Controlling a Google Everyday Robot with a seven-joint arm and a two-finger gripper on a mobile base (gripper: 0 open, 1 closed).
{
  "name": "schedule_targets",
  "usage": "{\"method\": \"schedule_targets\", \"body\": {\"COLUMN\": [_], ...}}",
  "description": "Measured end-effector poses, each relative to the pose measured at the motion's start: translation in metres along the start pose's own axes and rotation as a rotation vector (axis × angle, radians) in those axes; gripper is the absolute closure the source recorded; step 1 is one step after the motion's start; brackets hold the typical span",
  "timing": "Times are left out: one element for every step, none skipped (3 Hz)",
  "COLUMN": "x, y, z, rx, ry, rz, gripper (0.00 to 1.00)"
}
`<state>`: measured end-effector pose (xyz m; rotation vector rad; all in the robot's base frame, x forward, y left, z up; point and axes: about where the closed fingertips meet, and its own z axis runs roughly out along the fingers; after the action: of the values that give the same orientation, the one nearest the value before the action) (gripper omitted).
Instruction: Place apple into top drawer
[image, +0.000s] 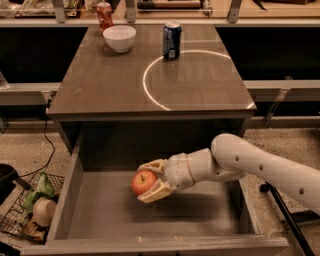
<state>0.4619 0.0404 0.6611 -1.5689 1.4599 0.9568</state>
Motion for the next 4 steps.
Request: {"method": "schedule_targets", "body": {"x": [0.006, 0.015, 0.024, 0.035], "y": [0.002, 0.004, 0.008, 0.013], "z": [0.009, 0.016, 0.022, 0.028], "rx": [-0.006, -0.005, -0.009, -0.019], "ry": [0.013, 0.023, 0.029, 0.035], "rz": [0.011, 0.028, 0.050, 0.080], "gripper": [1.00, 1.00, 1.00, 1.00]}}
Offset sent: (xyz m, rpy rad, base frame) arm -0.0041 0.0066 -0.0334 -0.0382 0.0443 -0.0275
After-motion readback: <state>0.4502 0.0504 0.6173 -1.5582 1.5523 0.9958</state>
